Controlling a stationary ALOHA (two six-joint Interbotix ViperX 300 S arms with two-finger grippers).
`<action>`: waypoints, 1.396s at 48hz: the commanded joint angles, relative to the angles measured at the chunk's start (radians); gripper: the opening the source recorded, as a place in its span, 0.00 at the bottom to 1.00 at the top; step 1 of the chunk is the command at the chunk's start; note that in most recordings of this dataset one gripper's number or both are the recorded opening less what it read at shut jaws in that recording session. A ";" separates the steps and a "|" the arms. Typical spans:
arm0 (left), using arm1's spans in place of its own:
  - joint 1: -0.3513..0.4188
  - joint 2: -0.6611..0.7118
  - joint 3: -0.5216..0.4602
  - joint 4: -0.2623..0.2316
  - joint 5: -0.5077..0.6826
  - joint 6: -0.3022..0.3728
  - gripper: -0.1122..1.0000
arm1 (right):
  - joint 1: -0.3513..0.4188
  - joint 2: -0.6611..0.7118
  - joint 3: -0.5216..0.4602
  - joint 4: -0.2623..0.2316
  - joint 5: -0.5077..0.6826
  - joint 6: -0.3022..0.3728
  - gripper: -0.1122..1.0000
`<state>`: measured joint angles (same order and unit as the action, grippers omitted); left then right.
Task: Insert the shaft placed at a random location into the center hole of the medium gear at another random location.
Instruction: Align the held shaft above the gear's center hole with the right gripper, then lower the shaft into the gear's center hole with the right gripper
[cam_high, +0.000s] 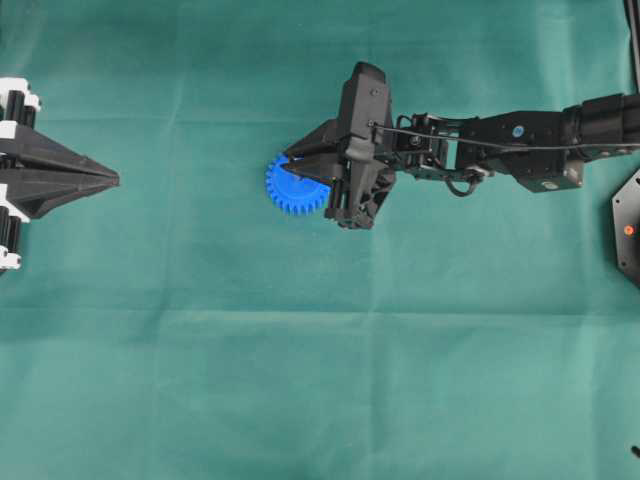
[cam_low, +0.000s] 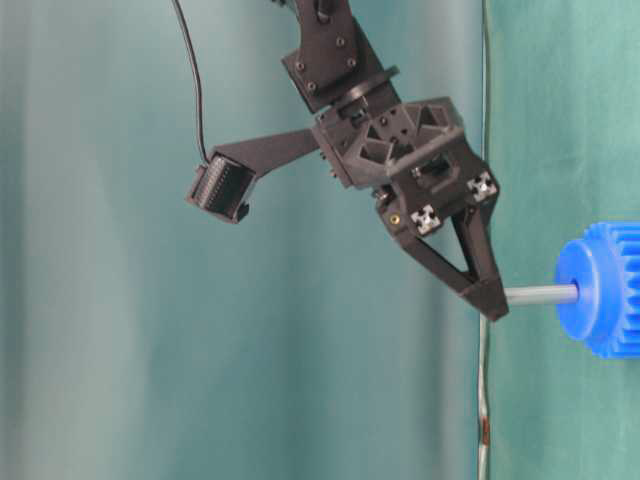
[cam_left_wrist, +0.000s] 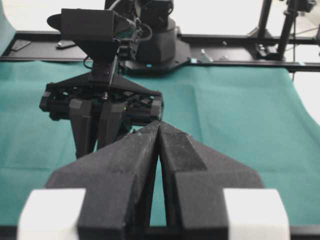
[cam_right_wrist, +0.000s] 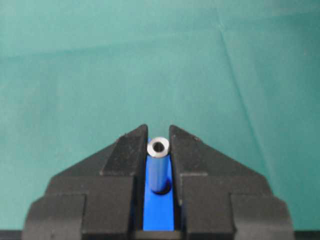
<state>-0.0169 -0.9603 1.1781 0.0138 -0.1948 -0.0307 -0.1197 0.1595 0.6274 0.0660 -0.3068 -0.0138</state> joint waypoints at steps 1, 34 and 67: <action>0.000 0.006 -0.023 0.002 -0.003 -0.002 0.10 | 0.000 -0.044 -0.005 0.002 -0.005 0.002 0.22; 0.000 0.006 -0.023 0.002 -0.003 -0.002 0.10 | -0.002 -0.028 0.002 -0.002 -0.044 0.000 0.22; 0.000 0.006 -0.023 0.003 -0.003 -0.002 0.10 | -0.006 0.074 0.003 0.002 -0.074 0.002 0.22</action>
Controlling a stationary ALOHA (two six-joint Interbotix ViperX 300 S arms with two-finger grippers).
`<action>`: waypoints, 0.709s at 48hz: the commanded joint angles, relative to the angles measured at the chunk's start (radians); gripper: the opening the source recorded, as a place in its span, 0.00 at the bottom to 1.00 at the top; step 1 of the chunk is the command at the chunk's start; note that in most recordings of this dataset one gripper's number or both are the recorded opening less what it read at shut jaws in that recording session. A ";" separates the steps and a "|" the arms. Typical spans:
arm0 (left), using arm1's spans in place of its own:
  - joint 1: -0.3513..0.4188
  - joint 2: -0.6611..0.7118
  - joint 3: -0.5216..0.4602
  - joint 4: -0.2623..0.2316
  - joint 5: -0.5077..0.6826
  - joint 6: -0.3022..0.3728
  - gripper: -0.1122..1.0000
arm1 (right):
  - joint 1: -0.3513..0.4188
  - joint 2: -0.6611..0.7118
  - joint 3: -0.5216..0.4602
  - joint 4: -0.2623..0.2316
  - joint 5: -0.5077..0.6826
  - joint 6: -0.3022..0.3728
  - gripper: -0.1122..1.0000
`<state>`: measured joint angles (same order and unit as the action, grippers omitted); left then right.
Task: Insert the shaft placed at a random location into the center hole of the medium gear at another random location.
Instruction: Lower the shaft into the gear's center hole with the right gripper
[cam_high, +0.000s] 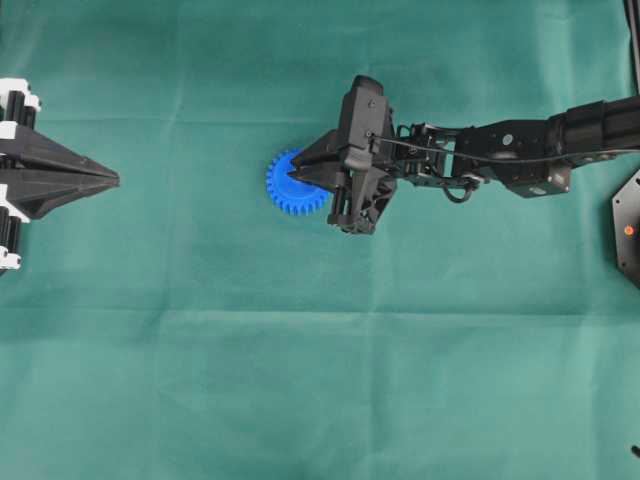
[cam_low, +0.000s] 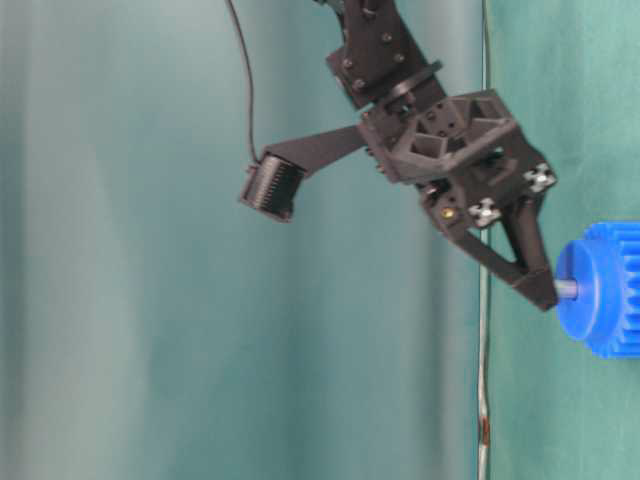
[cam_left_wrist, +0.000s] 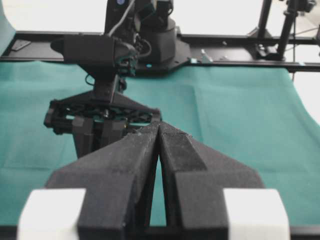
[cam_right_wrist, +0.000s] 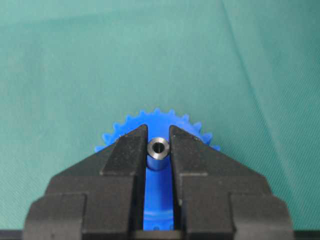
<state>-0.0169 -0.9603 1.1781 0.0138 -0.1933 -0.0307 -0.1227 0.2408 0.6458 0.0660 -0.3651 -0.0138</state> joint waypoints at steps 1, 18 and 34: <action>0.000 0.006 -0.023 0.002 -0.005 -0.002 0.10 | -0.003 -0.006 -0.017 0.002 -0.015 0.002 0.22; 0.000 0.006 -0.021 0.002 -0.005 0.000 0.10 | -0.003 -0.002 -0.014 0.000 -0.015 0.002 0.22; -0.002 0.008 -0.021 0.002 0.000 0.000 0.10 | -0.003 -0.002 -0.017 0.002 -0.011 0.002 0.23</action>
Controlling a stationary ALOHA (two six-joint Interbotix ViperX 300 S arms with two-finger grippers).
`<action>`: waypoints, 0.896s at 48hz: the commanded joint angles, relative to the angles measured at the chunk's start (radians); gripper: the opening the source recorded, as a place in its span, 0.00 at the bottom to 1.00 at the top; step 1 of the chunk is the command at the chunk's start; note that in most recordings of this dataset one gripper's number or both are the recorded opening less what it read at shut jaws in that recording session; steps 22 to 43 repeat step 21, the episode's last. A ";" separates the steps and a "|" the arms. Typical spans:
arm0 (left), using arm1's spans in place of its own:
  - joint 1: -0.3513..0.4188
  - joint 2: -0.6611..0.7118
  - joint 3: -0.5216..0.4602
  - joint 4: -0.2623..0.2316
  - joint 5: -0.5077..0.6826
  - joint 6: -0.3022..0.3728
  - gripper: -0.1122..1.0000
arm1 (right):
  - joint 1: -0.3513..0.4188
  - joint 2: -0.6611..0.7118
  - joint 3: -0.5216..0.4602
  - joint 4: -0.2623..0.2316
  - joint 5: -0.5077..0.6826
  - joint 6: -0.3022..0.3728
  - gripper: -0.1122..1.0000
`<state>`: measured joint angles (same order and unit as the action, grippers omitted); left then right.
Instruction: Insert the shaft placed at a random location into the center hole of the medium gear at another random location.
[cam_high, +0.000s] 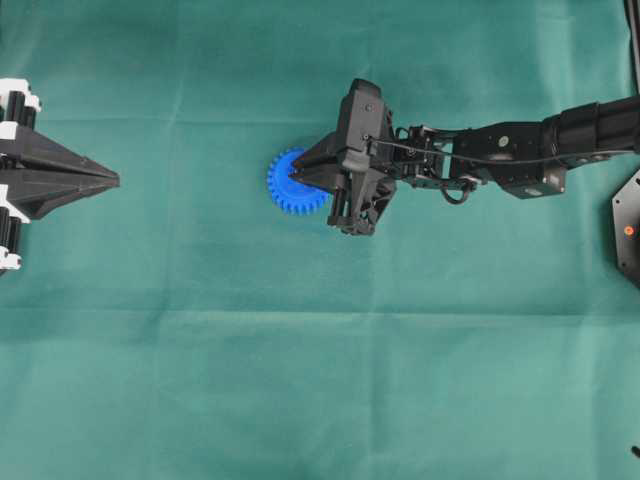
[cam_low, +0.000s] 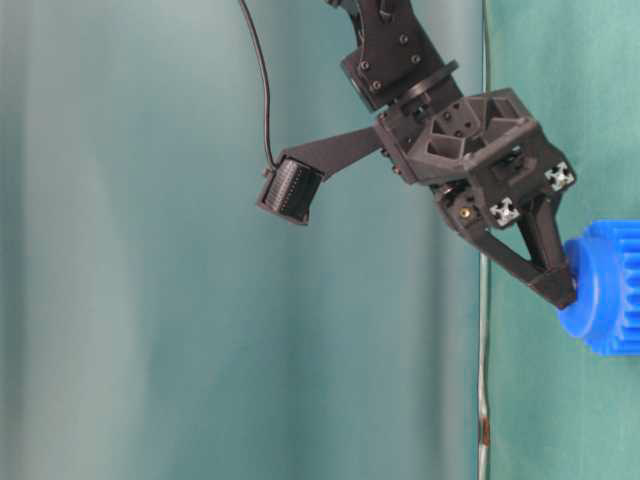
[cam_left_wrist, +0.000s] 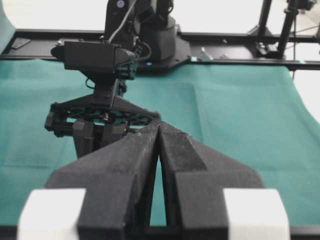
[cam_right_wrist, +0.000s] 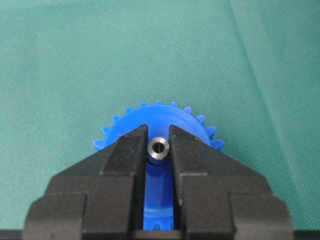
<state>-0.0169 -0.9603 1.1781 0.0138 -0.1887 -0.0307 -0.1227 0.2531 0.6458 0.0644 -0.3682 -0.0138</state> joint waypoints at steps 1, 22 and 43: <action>-0.002 0.006 -0.021 0.002 -0.005 0.000 0.10 | -0.003 -0.014 -0.017 0.003 -0.008 0.002 0.25; 0.000 0.006 -0.021 0.002 -0.006 0.000 0.10 | 0.000 -0.155 0.018 0.002 0.029 0.000 0.76; 0.000 0.006 -0.021 0.002 -0.006 0.000 0.10 | 0.000 -0.155 0.018 0.002 0.029 0.000 0.76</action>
